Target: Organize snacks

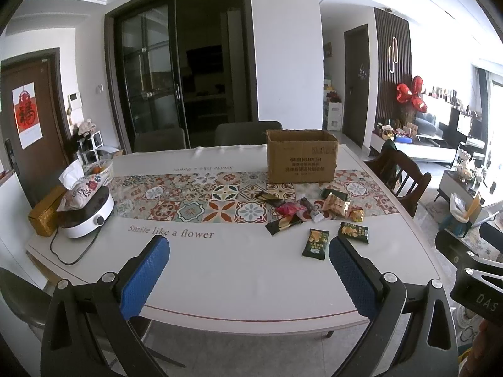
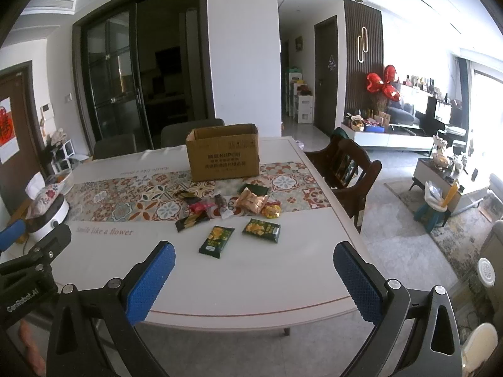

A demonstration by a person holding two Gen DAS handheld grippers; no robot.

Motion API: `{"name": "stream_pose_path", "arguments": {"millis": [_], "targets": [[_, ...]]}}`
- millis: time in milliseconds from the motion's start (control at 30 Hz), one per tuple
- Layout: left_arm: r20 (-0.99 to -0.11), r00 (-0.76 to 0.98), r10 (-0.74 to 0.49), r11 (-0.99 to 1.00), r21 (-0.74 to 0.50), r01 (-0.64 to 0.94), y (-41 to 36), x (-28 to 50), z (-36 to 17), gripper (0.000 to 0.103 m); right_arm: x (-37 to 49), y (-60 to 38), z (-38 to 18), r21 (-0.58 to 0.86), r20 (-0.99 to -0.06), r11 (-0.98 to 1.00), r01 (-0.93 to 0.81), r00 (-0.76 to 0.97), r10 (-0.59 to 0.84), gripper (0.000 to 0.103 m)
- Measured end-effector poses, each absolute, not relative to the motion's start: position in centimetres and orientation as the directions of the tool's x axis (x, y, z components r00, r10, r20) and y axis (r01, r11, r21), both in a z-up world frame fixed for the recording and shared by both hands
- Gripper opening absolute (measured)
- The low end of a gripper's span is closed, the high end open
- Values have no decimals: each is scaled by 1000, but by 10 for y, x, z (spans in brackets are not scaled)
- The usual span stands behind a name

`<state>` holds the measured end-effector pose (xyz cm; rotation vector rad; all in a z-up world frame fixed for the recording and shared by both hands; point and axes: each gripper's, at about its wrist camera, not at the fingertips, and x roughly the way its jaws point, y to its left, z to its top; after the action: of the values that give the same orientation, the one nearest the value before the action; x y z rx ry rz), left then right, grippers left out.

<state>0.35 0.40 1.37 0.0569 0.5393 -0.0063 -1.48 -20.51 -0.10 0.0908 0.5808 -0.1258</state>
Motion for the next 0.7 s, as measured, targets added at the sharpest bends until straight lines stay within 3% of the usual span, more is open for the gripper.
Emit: {"name": "stream_pose_path", "arguments": {"millis": [700], "targets": [[-496,868,12,998,54,17,-1,4,15,103,-14,-212,1,49,-533,989,138,841,-91,102]]}}
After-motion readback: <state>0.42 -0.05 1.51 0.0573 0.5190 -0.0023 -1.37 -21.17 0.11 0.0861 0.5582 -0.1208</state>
